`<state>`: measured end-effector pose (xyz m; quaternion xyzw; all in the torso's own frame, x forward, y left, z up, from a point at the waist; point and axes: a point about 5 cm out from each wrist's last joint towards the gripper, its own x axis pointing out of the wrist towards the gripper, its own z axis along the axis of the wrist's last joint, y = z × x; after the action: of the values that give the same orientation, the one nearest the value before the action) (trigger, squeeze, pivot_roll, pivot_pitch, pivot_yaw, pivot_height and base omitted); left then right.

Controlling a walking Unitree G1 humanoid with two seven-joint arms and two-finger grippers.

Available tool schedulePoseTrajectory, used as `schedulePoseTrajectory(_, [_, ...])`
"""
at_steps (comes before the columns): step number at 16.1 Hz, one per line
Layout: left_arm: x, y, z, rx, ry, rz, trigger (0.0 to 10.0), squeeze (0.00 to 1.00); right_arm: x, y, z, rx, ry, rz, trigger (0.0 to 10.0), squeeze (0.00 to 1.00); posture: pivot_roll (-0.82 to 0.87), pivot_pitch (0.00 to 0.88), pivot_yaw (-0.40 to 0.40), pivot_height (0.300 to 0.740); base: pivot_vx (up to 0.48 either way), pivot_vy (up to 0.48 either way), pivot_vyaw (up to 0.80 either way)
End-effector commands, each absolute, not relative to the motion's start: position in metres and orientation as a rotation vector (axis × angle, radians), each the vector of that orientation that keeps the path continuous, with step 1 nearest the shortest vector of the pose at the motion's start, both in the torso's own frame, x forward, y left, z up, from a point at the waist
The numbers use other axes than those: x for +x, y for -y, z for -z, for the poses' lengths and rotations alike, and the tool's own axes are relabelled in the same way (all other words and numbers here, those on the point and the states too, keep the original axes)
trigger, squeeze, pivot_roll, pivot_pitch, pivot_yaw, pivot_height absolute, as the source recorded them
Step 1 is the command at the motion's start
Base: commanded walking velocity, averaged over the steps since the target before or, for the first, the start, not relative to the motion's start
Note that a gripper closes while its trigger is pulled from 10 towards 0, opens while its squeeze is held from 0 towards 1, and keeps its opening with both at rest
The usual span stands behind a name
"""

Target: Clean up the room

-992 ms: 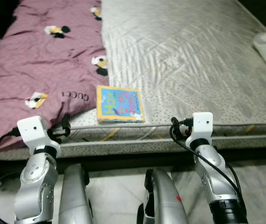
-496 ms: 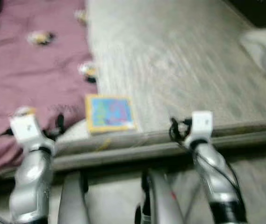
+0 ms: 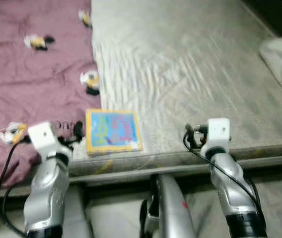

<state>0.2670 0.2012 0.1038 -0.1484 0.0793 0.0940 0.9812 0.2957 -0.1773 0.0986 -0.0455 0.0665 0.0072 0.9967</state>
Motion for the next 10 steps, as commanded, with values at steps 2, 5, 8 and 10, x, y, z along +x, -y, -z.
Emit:
schedulePoseTrajectory(2, [0.266,-0.204,-0.09,-0.326,-0.256,-0.196,10.0,0.0,0.291,0.18,-0.094,-0.084,-0.152,-0.01,10.0,0.0,-0.02,0.165,-0.12,0.553,0.0,0.0,0.0])
schedulePoseTrajectory(5, [0.274,-0.207,-0.089,-0.357,-0.267,-0.184,10.0,0.0,0.291,0.179,-0.095,-0.078,-0.147,-0.02,10.0,0.0,-0.02,0.163,-0.121,0.514,0.0,0.0,0.0])
schedulePoseTrajectory(8, [0.285,-0.212,-0.09,-0.369,-0.272,-0.197,10.0,0.0,0.29,0.179,-0.096,-0.074,-0.14,-0.018,10.0,0.0,-0.04,0.161,-0.117,0.489,0.0,0.0,0.0])
schedulePoseTrajectory(10, [0.288,-0.211,-0.089,-0.396,-0.278,-0.162,10.0,0.0,0.29,0.179,-0.096,-0.069,-0.139,-0.017,10.0,0.0,-0.04,0.166,-0.113,0.489,0.0,0.0,0.0])
